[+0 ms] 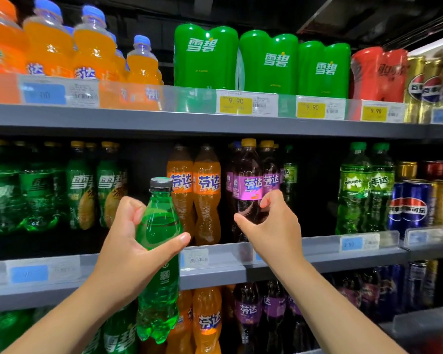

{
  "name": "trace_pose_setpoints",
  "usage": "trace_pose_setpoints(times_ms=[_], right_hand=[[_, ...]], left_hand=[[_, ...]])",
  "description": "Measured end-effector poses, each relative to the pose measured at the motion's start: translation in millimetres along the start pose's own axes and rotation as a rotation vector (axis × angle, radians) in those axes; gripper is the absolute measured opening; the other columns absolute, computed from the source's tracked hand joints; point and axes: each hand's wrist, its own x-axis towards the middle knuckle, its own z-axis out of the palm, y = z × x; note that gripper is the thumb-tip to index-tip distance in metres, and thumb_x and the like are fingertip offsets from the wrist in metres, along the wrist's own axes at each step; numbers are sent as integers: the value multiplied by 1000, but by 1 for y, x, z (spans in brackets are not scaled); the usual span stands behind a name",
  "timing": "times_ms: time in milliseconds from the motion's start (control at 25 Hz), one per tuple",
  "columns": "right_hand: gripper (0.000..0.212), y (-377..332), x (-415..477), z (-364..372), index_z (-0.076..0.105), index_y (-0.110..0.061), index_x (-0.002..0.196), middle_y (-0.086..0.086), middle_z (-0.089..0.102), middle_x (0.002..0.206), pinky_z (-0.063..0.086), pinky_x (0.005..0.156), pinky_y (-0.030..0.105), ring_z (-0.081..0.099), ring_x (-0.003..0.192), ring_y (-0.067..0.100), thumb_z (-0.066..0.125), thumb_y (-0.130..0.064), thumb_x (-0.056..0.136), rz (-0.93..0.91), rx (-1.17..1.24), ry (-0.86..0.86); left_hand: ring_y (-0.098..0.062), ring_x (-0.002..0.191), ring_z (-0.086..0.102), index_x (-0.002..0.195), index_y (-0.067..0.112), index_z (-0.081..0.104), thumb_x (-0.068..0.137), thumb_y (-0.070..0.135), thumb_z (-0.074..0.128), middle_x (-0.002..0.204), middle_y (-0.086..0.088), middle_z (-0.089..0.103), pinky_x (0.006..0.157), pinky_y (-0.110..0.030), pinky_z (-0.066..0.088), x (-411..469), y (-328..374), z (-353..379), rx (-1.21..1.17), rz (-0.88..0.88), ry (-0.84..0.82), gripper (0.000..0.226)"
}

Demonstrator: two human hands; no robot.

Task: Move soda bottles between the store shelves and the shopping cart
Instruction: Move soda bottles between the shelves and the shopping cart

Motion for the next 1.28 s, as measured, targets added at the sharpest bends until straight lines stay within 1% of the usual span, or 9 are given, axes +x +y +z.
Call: trace_pose_setpoints(times_ms=[280,680,800,880,960,1040,1120,1200,1280], right_hand=[[51,7,5,-3,44,-29,99,-17,57,87,40,57,19,55,76,0,82,-54,76,87,-46,-113],[45,16,11,-5,55,-25,98,-16,60,91,35,57,11,54,78,-5,86,-49,75,86,3,-204],[28,28,17,-24,61,-29,93,-16,65,92,46,66,10,61,84,-6,83,-40,80,-12,91,-126],[25,39,27,-37,62,-32,91,-13,64,100,48,78,18,61,93,0,83,-34,80,-19,117,-81],[29,47,38,-43,61,-33,94,-12,61,108,43,77,20,57,99,4,85,-37,77,43,113,-157],[37,51,48,-40,59,-33,95,-14,59,108,38,71,14,56,95,-2,88,-41,73,88,116,-231],[43,53,57,-33,57,-32,92,-13,61,103,43,70,18,61,94,2,91,-43,69,111,134,-252],[46,56,65,-27,55,-32,88,-12,63,98,47,69,23,66,92,11,94,-41,65,129,154,-247],[48,59,70,-22,53,-32,85,-12,62,93,43,63,19,63,87,7,95,-40,64,136,151,-243]], left_hand=[[-23,82,67,89,31,40,59,61,82,93,-10,64,67,-40,56,-1,-1,-10,6,7,-2,60],[-27,85,69,88,33,38,58,63,83,94,-11,64,71,-54,57,-5,4,-11,15,-31,-11,61],[-24,84,71,88,35,38,57,63,84,92,-9,67,71,-56,57,-5,9,-5,-14,-23,2,62],[-26,85,70,89,33,38,57,62,84,93,-10,67,73,-57,57,-4,10,1,-30,-12,9,63],[-21,83,70,91,32,39,57,63,83,92,-6,67,70,-50,58,-4,11,7,-21,-3,7,63],[-15,80,68,90,34,40,57,65,81,90,1,65,63,-36,56,-5,13,14,-14,10,8,61],[-11,77,66,88,34,40,57,65,80,89,8,62,58,-23,51,-4,15,20,-3,27,7,60],[-8,76,64,88,35,40,57,64,80,88,11,60,56,-19,52,-4,17,25,-8,40,13,59],[-5,75,63,87,36,39,57,63,80,89,13,60,59,-13,51,-2,18,29,-7,52,24,57]])
